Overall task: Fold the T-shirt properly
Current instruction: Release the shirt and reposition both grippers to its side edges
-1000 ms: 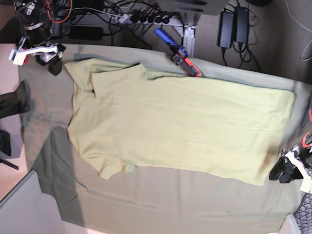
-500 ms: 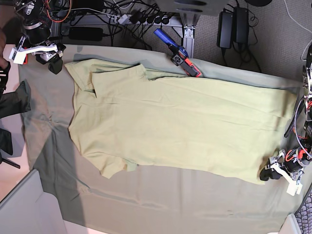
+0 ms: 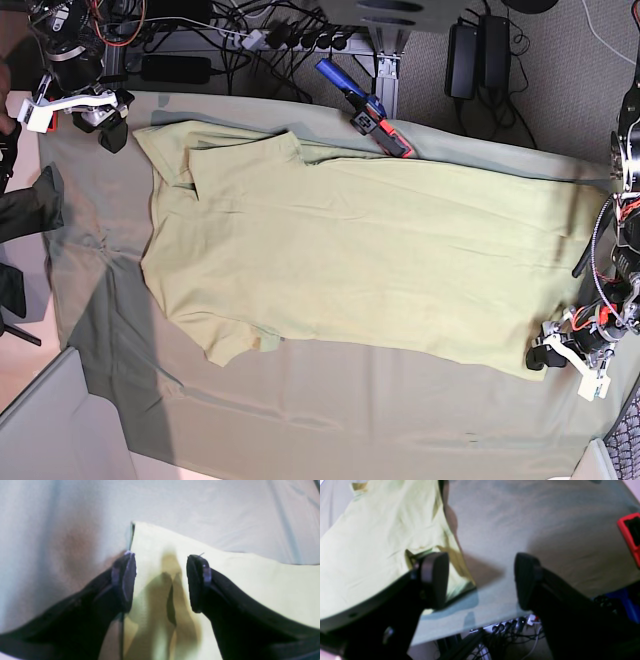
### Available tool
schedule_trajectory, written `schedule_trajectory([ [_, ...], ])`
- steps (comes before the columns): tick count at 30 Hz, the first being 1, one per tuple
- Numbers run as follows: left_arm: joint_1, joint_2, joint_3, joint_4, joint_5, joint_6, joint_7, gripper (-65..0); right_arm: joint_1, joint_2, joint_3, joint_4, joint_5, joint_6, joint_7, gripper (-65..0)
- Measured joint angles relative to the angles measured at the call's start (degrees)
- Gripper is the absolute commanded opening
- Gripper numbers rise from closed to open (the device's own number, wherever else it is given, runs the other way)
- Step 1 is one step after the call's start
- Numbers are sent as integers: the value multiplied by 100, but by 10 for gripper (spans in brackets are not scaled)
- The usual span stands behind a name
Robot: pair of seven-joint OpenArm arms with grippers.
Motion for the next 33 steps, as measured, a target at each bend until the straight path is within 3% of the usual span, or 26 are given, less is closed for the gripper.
schedule_trajectory([
  [2,4,46,0,-2,-50,-236,52,-292,0,0,0,0,0,-2,0,-241],
  [14,20,295,-11,13,-439,-452,376,-310,2,0,0,0,-7,0,0,-241],
  [22,103,315,-4,354,-579,-463,772,-558,0,0,0,0,-7,0,0,-241],
  [30,96,136,7,1325,-678,-498,1132,-569,0,2,0,0,-7,-2,0,-241],
  [33,85,107,7,1515,-938,-498,1530,-630,2,0,0,0,-4,-2,2,-241],
])
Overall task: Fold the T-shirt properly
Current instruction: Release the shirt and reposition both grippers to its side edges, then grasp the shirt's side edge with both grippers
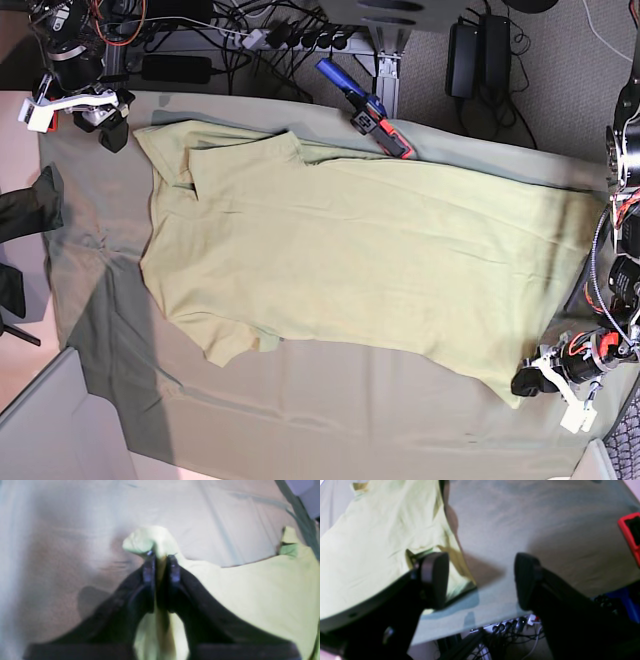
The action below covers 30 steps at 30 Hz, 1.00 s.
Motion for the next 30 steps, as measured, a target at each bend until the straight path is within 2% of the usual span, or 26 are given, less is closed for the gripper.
schedule_trajectory([
  [3,48,9,0,22,-144,-13,26,-650,0,0,0,0,-2,2,0,-241],
  [14,348,15,0,22,-52,-17,52,-650,-2,0,26,52,63,0,-35,-241],
  [20,348,-68,9,22,-81,-17,87,-650,13,13,688,562,92,0,-221,-241],
  [22,339,-83,9,22,-105,-15,87,-650,31,131,804,756,94,2,-245,-241],
  [25,345,-79,11,22,-118,-15,94,-650,372,496,793,809,-68,2,-254,-241],
  [30,334,-79,11,24,-223,-17,267,-650,1200,1108,448,522,-315,17,-109,-241],
])
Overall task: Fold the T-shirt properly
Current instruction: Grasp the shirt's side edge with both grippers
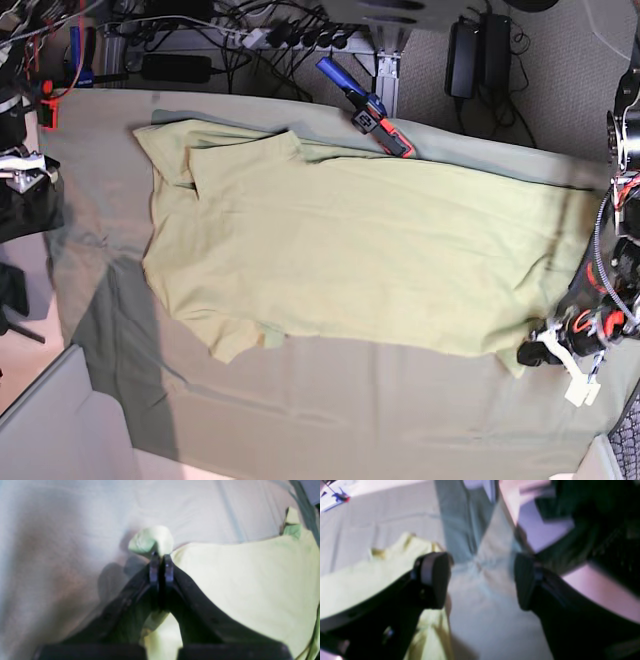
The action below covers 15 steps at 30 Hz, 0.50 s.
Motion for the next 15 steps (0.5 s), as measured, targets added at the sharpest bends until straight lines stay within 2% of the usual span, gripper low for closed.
schedule_trajectory([
  [7,11,-2,0,0,-35,0,50,-650,1453,538,-1207,-1720,-332,-31,144,-241],
  [15,13,0,0,0,-35,0,195,-650,3600,592,-2485,-4435,-647,-20,251,-241],
])
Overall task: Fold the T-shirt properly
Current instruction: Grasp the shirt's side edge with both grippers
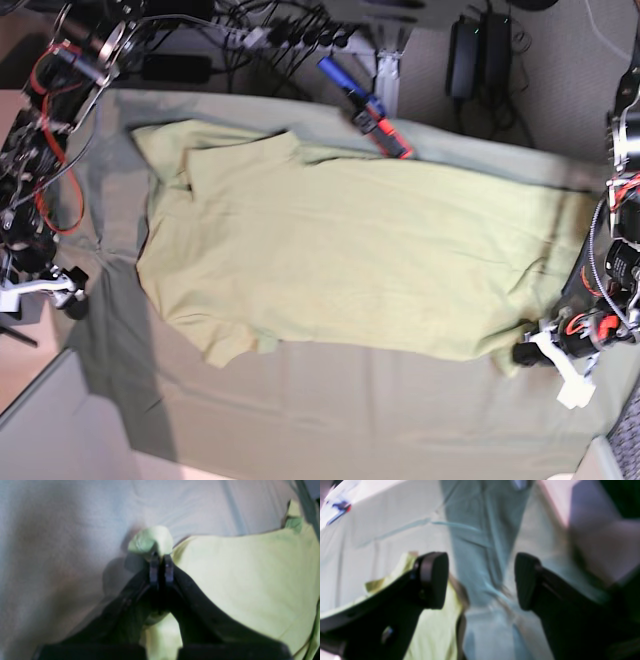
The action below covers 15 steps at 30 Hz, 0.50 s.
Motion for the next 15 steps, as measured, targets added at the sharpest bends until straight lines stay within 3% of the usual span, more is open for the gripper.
schedule_trajectory([
  [7,0,0,0,0,-96,2,66,-650,1036,-264,-1154,-2094,-457,42,413,-241],
  [15,2,-2,0,0,-243,0,142,-650,1292,-826,-1515,-2426,-605,129,656,-241],
])
